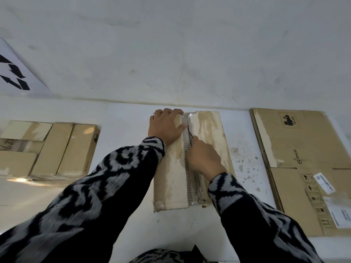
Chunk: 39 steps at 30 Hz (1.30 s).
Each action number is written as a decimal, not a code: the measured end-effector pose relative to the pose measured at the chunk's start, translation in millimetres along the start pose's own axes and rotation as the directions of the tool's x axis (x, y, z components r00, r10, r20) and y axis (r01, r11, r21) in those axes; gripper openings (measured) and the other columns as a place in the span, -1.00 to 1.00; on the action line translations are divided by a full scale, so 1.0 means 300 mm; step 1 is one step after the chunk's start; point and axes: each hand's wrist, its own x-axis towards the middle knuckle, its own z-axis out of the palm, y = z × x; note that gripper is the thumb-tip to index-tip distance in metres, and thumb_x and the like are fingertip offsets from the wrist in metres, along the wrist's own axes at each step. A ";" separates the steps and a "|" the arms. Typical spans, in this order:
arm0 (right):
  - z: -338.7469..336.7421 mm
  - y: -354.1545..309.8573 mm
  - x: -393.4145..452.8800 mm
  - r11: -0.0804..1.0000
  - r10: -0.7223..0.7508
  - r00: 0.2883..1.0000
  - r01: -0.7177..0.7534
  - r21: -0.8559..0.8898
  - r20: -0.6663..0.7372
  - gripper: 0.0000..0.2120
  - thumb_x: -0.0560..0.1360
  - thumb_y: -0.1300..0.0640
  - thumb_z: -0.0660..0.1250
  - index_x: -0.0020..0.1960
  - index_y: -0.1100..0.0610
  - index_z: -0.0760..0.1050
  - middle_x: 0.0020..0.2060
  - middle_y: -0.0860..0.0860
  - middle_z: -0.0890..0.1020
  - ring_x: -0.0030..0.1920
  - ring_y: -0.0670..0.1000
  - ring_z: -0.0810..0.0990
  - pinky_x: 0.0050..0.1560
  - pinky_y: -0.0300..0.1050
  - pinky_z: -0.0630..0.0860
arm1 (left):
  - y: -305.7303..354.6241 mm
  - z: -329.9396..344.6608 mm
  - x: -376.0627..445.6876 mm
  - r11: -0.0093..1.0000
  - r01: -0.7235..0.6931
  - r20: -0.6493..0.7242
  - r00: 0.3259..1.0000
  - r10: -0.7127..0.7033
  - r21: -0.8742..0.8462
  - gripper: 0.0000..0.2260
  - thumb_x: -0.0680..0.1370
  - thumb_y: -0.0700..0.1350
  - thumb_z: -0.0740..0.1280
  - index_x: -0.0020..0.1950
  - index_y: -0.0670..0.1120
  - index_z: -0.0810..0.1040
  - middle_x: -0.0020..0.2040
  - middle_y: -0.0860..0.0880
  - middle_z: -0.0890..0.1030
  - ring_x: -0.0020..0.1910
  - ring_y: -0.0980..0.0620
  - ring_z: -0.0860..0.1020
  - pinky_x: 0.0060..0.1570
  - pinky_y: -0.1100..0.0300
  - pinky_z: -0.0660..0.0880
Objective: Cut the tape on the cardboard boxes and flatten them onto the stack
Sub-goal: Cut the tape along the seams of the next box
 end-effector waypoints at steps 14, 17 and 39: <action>-0.007 -0.028 -0.014 1.000 0.025 1.000 -0.025 -0.012 0.009 -0.47 0.53 0.27 0.09 0.50 0.15 0.20 -0.18 0.01 0.49 -0.19 0.05 0.46 -0.31 -0.10 0.33 | 0.002 -0.002 -0.004 1.000 -0.017 -0.006 1.000 0.017 0.009 -0.62 0.54 0.22 0.25 0.34 0.19 0.41 0.31 0.03 0.49 0.35 -0.11 0.33 0.33 -0.05 0.26; -0.010 -0.032 -0.014 0.999 0.031 0.999 -0.031 -0.024 0.021 -0.45 0.53 0.27 0.10 0.52 0.15 0.17 -0.05 0.07 0.56 -0.14 0.06 0.47 -0.23 -0.08 0.37 | 0.004 -0.002 -0.007 1.000 -0.019 -0.007 1.000 0.019 0.013 -0.63 0.55 0.20 0.24 0.34 0.19 0.41 0.31 0.03 0.49 0.34 -0.12 0.33 0.32 -0.05 0.27; -0.032 0.039 -0.125 0.997 -0.008 0.985 0.021 -0.074 0.173 -0.58 0.63 0.18 0.04 0.47 0.15 0.28 0.30 0.09 0.50 0.18 0.12 0.51 0.15 -0.02 0.49 | 0.000 0.002 -0.001 1.000 -0.008 0.001 1.000 0.008 0.024 -0.63 0.56 0.21 0.20 0.36 0.19 0.40 0.30 0.01 0.49 0.34 -0.12 0.33 0.32 -0.08 0.29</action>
